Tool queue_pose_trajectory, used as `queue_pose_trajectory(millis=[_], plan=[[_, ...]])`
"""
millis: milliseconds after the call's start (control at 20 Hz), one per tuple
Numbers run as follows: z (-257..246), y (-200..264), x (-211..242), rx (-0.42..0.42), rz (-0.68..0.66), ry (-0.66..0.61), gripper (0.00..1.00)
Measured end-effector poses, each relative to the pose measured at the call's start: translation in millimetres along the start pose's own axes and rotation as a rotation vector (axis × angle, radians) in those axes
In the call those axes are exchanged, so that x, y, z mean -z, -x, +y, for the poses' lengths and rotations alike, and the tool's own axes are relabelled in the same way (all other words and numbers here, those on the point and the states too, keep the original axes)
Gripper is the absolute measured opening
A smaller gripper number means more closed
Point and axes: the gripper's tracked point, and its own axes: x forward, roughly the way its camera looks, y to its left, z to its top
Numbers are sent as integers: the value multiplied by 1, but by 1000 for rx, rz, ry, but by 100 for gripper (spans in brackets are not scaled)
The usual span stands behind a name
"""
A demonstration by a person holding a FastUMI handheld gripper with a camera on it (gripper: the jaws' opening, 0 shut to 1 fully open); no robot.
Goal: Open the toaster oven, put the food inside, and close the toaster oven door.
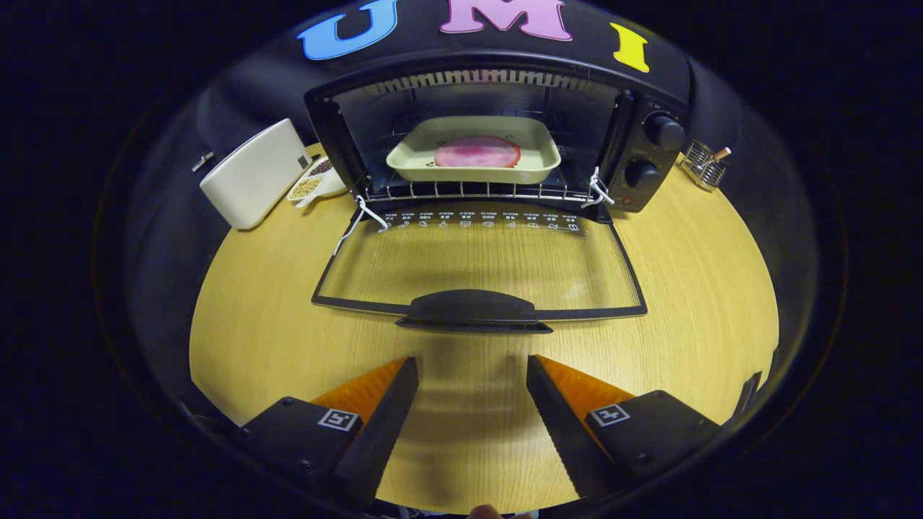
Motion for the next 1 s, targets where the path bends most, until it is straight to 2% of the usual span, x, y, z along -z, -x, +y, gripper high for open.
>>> queue_pose_trajectory(millis=[450, 1000], plan=[[-2, -22, -11, 38, 25, -61, 99], [-1, 2, -22, 3, -71, -64, 98]])
